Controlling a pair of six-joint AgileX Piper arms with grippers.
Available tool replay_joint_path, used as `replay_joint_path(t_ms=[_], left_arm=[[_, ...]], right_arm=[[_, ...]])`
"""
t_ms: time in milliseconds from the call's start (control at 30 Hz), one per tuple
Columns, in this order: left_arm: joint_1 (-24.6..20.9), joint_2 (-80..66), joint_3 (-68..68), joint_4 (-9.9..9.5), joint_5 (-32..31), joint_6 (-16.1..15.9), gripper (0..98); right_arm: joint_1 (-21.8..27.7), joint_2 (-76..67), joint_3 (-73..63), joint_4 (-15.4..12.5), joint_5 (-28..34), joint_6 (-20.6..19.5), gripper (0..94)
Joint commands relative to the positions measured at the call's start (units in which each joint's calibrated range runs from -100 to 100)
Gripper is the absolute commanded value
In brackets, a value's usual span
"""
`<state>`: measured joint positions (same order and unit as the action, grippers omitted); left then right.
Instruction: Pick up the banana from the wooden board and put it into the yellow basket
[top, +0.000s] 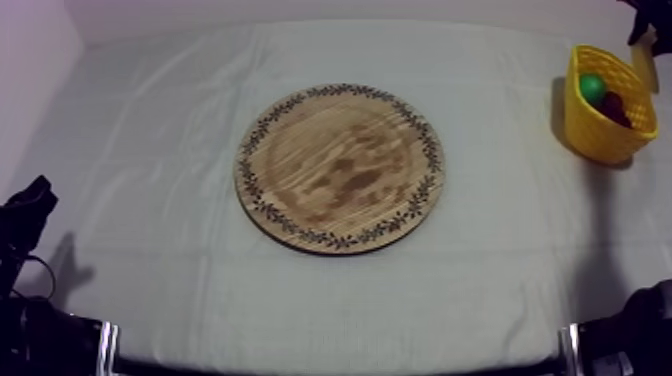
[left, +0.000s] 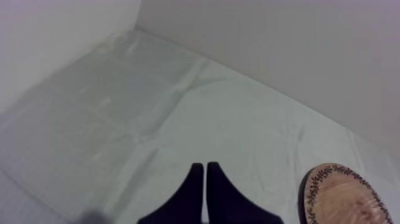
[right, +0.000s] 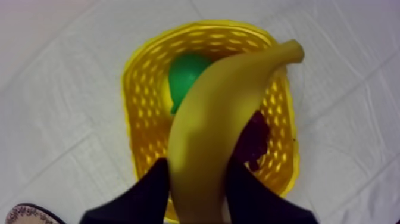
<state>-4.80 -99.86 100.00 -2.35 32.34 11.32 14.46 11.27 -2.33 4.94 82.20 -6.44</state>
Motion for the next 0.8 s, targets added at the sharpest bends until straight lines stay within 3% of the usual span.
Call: replay_joint_path(t_ms=[0,167,333,467,767], left_arm=[[-0.01,0.04,0.00,-0.02,0.00,-0.02,0.1],[-0.01,0.04,0.00,-0.02,0.00,-0.02,0.1],[-0.01,0.04,0.00,-0.02,0.00,-0.02,0.1],[-0.01,0.04,0.00,-0.02,0.00,-0.02,0.1],[-0.01,0.04,0.00,-0.02,0.00,-0.02,0.1]], right_arm=[[0.43,0.09,0.82,-0.07,-0.68,-0.03,36.4],[1.19,-0.44,2.34,-0.59,-0.78,0.51,49.9],[1.30,-2.81,4.45,-0.82,-0.66,1.29,54.5],[0.94,-8.46,7.92,-1.15,-1.21,2.70,53.8],[-0.39,-31.30,19.85,-5.18,-3.84,7.74,42.0]])
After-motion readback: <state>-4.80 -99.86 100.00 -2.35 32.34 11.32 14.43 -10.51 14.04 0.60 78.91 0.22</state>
